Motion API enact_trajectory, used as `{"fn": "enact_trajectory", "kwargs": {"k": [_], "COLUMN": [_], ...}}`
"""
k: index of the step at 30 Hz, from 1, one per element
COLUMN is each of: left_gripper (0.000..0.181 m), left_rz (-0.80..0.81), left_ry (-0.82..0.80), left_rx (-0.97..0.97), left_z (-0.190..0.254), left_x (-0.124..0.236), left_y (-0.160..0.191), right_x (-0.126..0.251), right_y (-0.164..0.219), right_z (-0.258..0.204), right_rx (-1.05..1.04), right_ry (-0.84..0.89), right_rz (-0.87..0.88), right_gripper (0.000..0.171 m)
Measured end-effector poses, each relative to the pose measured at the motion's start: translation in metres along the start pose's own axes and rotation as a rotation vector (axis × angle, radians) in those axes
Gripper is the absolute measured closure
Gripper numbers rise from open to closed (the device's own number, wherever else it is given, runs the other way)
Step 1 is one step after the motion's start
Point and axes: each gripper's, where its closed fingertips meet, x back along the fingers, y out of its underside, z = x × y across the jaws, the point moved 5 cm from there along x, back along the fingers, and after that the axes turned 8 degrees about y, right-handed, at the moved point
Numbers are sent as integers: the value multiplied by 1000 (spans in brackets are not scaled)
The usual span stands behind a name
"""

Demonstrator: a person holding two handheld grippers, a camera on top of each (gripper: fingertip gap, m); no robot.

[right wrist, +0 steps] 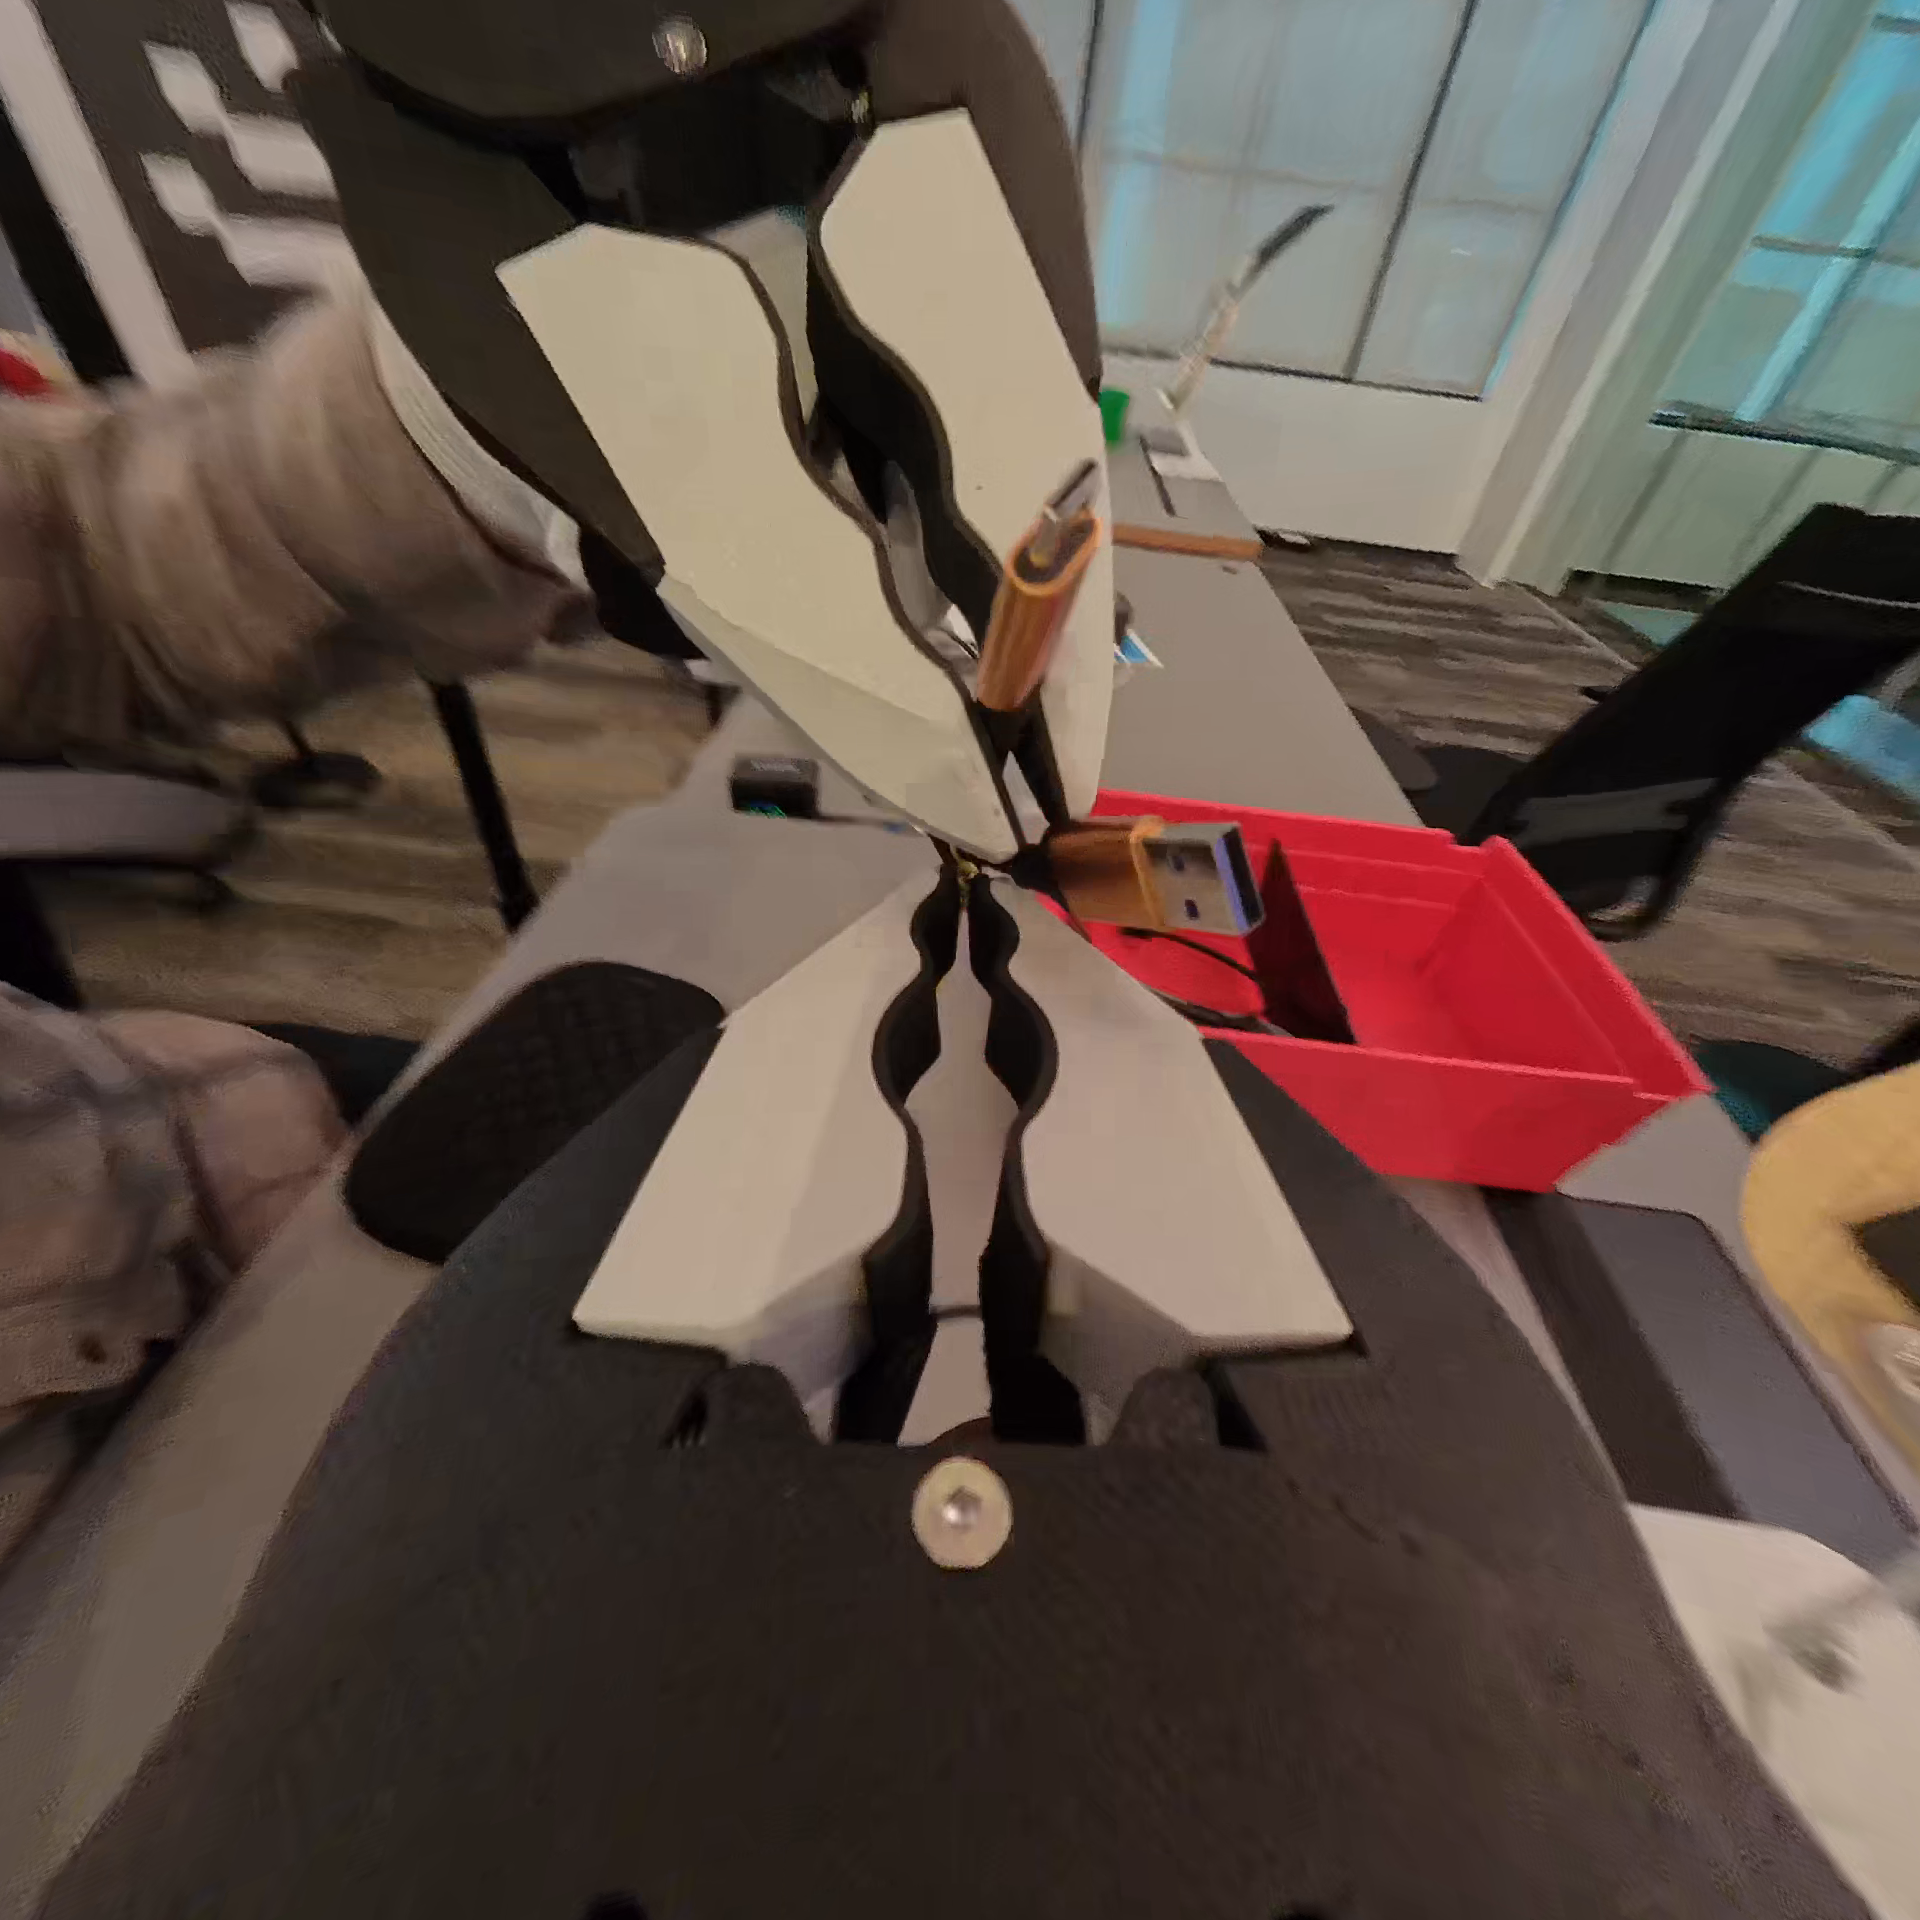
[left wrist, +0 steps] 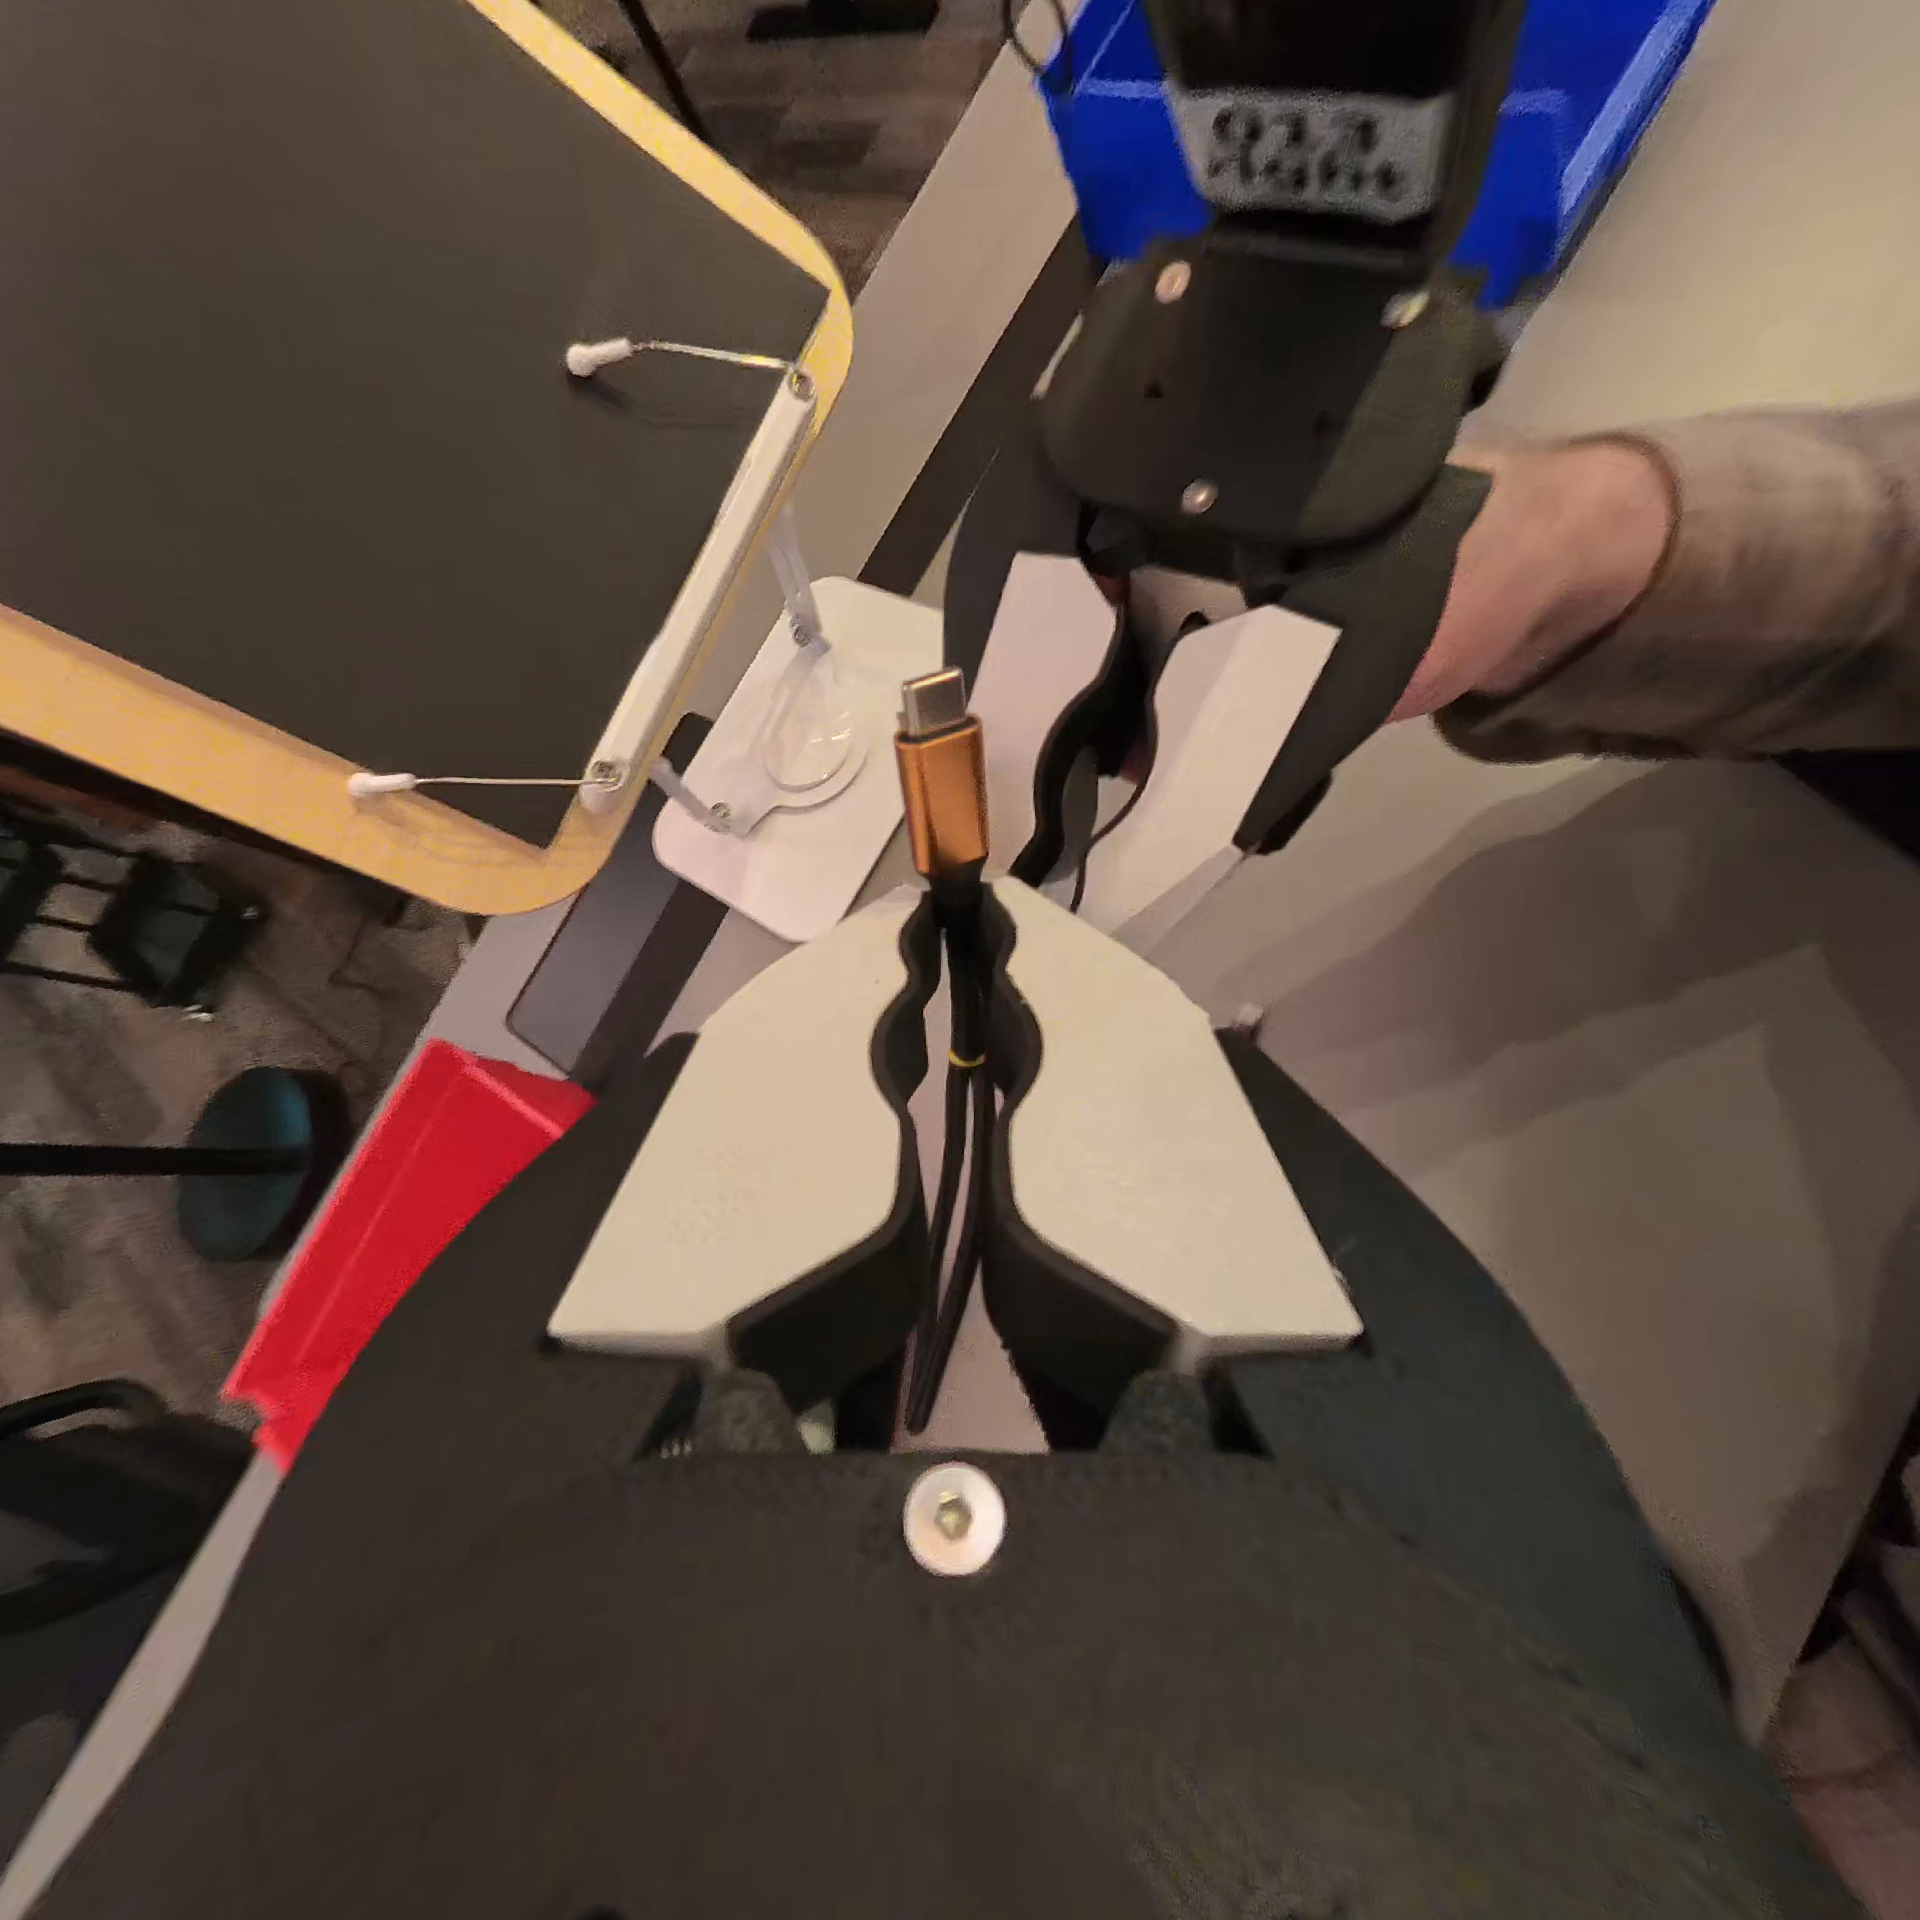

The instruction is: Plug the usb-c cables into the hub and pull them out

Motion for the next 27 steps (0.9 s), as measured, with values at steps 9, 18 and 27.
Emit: {"fn": "enact_trajectory", "kwargs": {"k": [9,18,27], "left_gripper": [175,176,175], "left_rz": [36,32,180], "left_ry": [102,103,113], "left_rx": [85,113,188], "left_z": [-2,-2,-13], "left_x": [-1,-2,11], "left_y": [-6,-10,-16], "right_x": [5,4,11], "right_y": [-3,-8,-18], "right_z": [-3,-7,1], "right_rx": [12,57,-37], "right_ry": [-29,19,5], "right_rz": [10,-16,123], "right_gripper": [171,171,171]}}
